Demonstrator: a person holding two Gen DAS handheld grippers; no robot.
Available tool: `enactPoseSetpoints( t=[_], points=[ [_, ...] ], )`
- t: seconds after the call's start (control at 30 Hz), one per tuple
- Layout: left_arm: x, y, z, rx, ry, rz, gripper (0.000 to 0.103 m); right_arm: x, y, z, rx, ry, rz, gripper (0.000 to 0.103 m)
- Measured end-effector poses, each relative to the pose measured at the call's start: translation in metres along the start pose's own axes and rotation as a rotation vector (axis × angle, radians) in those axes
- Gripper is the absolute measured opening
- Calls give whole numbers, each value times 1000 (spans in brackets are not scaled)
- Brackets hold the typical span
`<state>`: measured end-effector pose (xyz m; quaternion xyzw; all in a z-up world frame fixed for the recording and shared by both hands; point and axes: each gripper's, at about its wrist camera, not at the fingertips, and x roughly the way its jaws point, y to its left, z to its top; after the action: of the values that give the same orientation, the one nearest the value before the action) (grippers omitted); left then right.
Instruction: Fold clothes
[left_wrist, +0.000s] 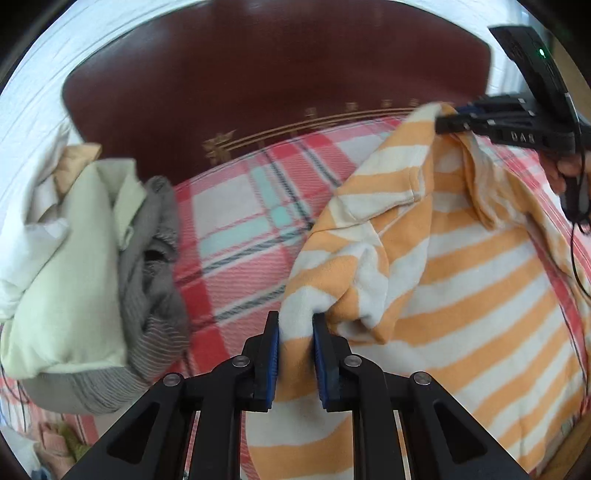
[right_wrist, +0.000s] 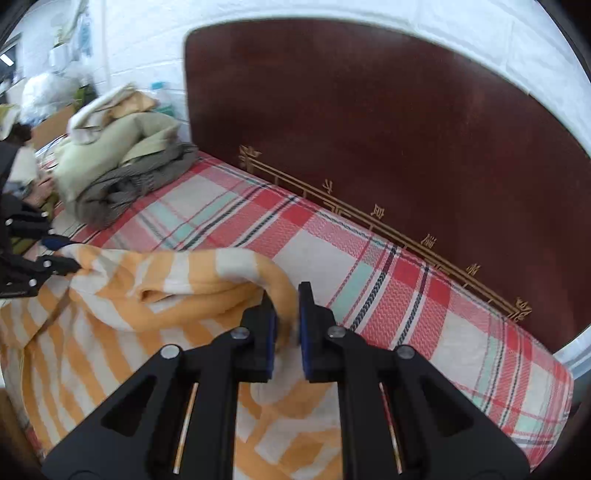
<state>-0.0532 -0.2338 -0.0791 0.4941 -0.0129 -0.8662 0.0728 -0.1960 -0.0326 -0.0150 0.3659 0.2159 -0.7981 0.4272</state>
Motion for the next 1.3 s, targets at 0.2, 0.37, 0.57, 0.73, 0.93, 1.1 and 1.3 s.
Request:
enactPoseSetpoints(
  t=[0.2,0.37,0.57,0.73,0.93,1.1,1.3],
  points=[
    [-4,24,7,-134,-48,95,37,50,-27,3,118,116,-28,21],
    [-24,-3,12,22,-148,17,56,15,-44,-13,170,33,-25,61],
    [14,-38,44,190,-123,14,56,-34,-16,-49,-45,26,1,61],
    [43,-39,56,197,-71,-31,56,-38,17,-84,-233,113,-38,61],
    [60,-36,52,173,-25,-47,56,-15,42,-110,-410,178,-138,61],
    [65,-28,55,125,-11,-65,56,-7,41,-111,-417,168,-144,58],
    [73,-25,60,111,1,-73,56,-7,34,-103,-390,149,-146,13]
  ],
)
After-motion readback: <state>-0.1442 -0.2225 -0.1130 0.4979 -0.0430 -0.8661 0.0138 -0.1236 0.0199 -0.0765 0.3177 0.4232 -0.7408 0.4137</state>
